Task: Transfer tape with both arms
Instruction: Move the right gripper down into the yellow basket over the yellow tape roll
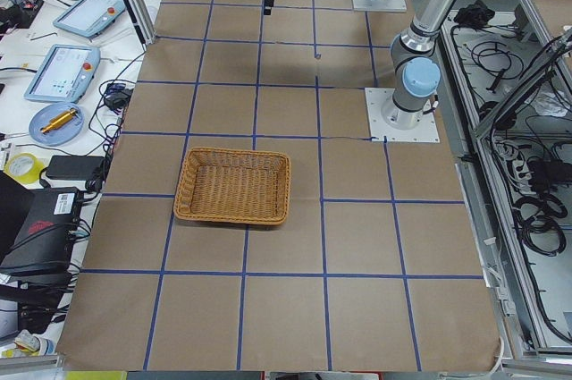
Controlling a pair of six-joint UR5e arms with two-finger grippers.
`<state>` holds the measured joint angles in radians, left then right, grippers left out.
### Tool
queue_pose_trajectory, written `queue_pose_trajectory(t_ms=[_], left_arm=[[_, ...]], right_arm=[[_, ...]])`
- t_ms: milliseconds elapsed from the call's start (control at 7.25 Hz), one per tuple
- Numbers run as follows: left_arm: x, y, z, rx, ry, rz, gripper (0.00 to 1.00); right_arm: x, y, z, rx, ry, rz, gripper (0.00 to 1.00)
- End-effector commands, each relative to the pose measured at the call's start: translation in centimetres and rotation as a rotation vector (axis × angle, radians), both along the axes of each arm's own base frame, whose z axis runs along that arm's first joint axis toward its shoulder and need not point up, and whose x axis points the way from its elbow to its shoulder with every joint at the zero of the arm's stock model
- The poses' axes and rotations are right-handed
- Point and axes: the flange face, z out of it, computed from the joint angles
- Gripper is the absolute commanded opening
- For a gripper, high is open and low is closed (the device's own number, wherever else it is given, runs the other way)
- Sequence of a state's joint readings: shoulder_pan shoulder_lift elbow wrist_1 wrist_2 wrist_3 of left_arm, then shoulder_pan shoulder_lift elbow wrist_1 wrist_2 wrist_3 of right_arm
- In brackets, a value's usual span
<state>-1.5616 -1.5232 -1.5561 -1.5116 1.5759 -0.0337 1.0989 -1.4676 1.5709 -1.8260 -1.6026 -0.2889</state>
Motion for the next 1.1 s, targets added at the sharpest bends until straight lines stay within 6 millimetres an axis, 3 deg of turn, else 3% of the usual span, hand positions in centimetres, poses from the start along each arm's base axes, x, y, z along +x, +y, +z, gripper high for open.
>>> queue_pose_trajectory(t_ms=[0, 138, 414, 966], left_arm=[[0.0, 0.0, 0.0, -0.001, 0.002, 0.000, 1.00], [0.0, -0.1, 0.0, 0.000, 0.001, 0.000, 1.00], [0.0, 0.0, 0.0, -0.001, 0.002, 0.000, 1.00], [-0.1, -0.1, -0.1, 0.002, 0.007, -0.001, 1.00]], right_arm=[[-11.0, -0.7, -6.5, -0.010, -0.107, 0.030, 1.00], [-14.6, -0.5, -9.5, -0.012, -0.172, 0.031, 1.00], [-18.2, -1.5, -14.9, -0.010, -0.182, 0.050, 1.00], [-19.7, -1.9, -21.0, 0.051, -0.259, -0.004, 1.00]])
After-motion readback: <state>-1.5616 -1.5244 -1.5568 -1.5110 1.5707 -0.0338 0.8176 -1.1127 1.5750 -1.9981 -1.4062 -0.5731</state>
